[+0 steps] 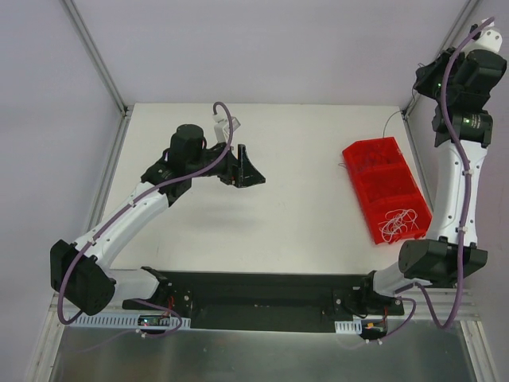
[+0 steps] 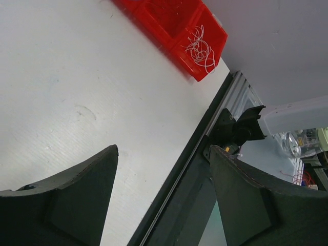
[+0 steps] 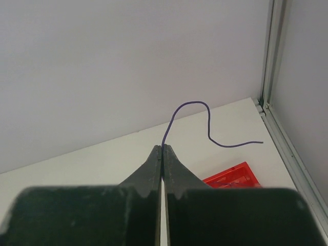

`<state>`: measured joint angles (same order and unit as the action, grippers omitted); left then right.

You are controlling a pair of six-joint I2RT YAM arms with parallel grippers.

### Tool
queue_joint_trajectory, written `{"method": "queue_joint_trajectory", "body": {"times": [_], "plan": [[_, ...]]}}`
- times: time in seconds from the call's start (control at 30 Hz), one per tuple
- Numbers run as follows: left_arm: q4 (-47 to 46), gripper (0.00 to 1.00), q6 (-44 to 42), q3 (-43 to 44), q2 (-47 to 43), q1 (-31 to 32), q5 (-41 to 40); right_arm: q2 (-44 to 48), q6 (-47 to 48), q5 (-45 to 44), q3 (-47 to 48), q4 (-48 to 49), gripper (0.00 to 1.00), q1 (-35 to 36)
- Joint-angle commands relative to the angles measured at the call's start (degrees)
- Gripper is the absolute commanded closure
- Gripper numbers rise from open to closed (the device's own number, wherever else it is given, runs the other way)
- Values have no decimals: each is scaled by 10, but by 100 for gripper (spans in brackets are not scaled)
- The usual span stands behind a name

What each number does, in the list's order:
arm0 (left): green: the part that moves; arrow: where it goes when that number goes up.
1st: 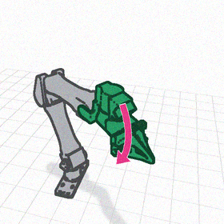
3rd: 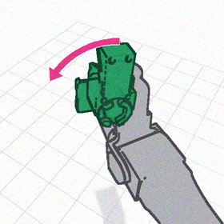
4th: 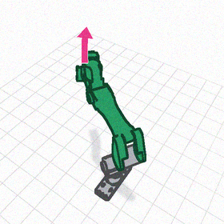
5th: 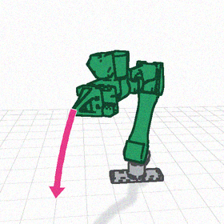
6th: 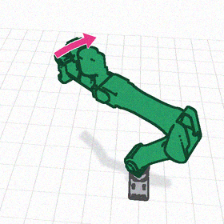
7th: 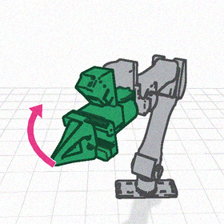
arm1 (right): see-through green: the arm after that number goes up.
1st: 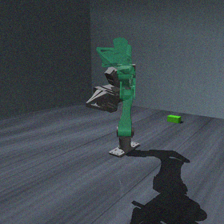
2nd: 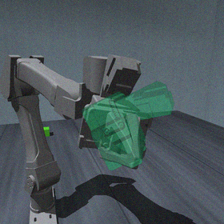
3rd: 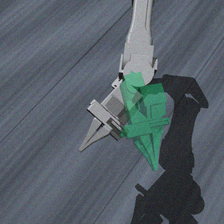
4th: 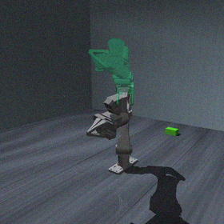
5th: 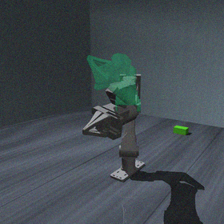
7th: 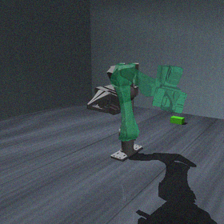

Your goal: Untangle the cables

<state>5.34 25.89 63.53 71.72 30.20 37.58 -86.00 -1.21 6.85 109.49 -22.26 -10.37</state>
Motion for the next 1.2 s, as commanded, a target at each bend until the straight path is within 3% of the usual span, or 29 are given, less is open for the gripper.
{"method": "queue_joint_trajectory", "body": {"times": [0.0,0.33,0.53,0.67,0.9,1.17], "plan": [[9,29,-22,18,-4,-10,26,0,7,11,-3,57,100,-18],[9,29,-22,9,2,-15,19,-42,-1,29,111,16,100,-43],[9,29,-22,9,1,-15,22,-43,7,34,105,10,100,-48],[9,29,-22,9,-1,-15,24,-27,4,44,36,28,100,-48],[9,29,-22,6,-1,-18,28,43,-34,61,-182,112,100,-48],[9,29,-22,2,-4,-21,32,72,-92,103,-266,140,100,-46]]}}
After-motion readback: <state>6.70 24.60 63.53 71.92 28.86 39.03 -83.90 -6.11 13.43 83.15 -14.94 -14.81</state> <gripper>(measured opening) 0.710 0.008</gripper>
